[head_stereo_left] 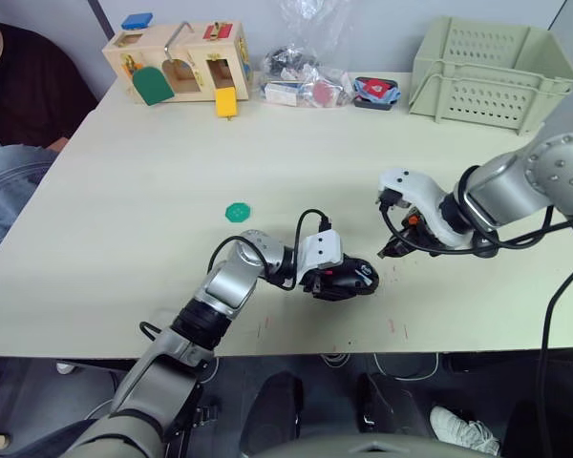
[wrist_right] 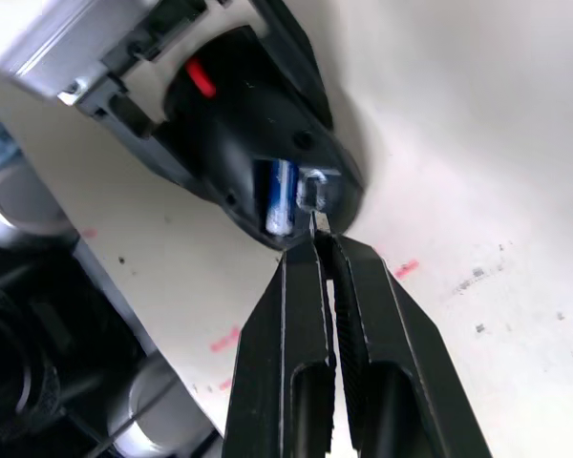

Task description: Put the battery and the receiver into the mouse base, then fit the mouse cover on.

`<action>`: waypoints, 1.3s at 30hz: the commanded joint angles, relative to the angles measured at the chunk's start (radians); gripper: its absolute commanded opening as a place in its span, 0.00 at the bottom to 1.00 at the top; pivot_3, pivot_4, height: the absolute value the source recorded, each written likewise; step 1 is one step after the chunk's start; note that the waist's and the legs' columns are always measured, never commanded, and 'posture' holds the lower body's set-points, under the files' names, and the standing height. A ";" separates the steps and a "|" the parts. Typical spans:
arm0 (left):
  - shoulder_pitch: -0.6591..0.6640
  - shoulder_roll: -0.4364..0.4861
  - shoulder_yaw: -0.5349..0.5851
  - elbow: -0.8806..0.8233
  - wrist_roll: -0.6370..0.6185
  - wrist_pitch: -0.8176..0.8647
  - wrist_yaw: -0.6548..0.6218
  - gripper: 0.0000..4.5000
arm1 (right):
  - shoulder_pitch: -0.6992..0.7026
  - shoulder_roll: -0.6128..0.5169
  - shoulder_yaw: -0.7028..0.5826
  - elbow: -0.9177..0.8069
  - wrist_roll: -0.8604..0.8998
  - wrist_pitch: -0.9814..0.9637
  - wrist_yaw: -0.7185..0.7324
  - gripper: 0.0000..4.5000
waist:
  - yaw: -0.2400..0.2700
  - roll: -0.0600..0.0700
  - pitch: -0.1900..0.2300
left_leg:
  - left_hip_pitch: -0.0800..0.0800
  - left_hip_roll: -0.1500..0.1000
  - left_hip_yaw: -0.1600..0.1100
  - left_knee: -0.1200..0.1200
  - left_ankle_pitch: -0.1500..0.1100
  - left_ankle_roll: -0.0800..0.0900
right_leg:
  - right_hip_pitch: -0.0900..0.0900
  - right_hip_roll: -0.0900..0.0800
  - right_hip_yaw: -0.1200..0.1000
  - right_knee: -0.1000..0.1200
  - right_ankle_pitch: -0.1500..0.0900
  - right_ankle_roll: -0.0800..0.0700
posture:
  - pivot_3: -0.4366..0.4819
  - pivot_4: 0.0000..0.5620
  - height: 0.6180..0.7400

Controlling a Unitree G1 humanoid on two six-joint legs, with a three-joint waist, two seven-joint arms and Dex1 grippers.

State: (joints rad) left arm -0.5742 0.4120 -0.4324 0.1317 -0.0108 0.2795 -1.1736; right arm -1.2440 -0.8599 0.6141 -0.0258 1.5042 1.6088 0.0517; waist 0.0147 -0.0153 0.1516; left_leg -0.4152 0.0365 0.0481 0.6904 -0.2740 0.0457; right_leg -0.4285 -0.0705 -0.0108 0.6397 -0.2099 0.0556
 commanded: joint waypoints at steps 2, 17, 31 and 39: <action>0.002 -0.003 -0.027 0.010 0.014 0.006 -0.001 0.67 | -0.052 0.042 0.060 0.099 0.160 0.006 -0.179 0.00 | 0.000 0.000 0.000 | 0.000 0.000 0.000 0.000 0.000 0.000 | 0.000 0.000 0.000 0.000 0.000 0.000 | 0.48 0.27 1.00; -0.003 0.005 -0.036 -0.004 0.021 0.026 -0.009 0.67 | -0.052 0.123 0.163 0.231 0.468 -0.090 -0.566 0.00 | -0.002 0.000 0.000 | -0.001 0.000 0.000 0.000 0.000 0.000 | -0.001 0.000 0.000 0.001 0.000 0.000 | 0.48 0.27 1.00; -0.008 0.006 -0.034 -0.003 0.022 0.034 -0.009 0.67 | -0.011 0.153 0.154 0.229 0.468 -0.096 -0.597 0.00 | -0.001 0.000 0.000 | -0.001 0.001 0.000 0.000 0.000 0.000 | -0.001 0.000 0.000 0.001 0.000 0.000 | 0.48 0.27 1.00; -0.006 0.004 -0.038 -0.006 0.021 0.035 -0.011 0.67 | 0.004 0.157 0.153 0.219 0.468 -0.102 -0.607 0.00 | -0.002 0.000 0.000 | -0.001 0.001 0.000 0.000 0.000 0.000 | -0.001 0.000 0.000 0.001 0.000 0.000 | 0.48 0.27 1.00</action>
State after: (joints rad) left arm -0.5853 0.4183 -0.4415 0.1232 -0.0021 0.3005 -1.1828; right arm -1.2390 -0.7022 0.7823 0.2142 1.9552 1.5152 -0.5521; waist 0.0129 -0.0152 0.1516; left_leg -0.4159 0.0376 0.0478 0.6903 -0.2740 0.0459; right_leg -0.4291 -0.0704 -0.0108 0.6403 -0.2099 0.0557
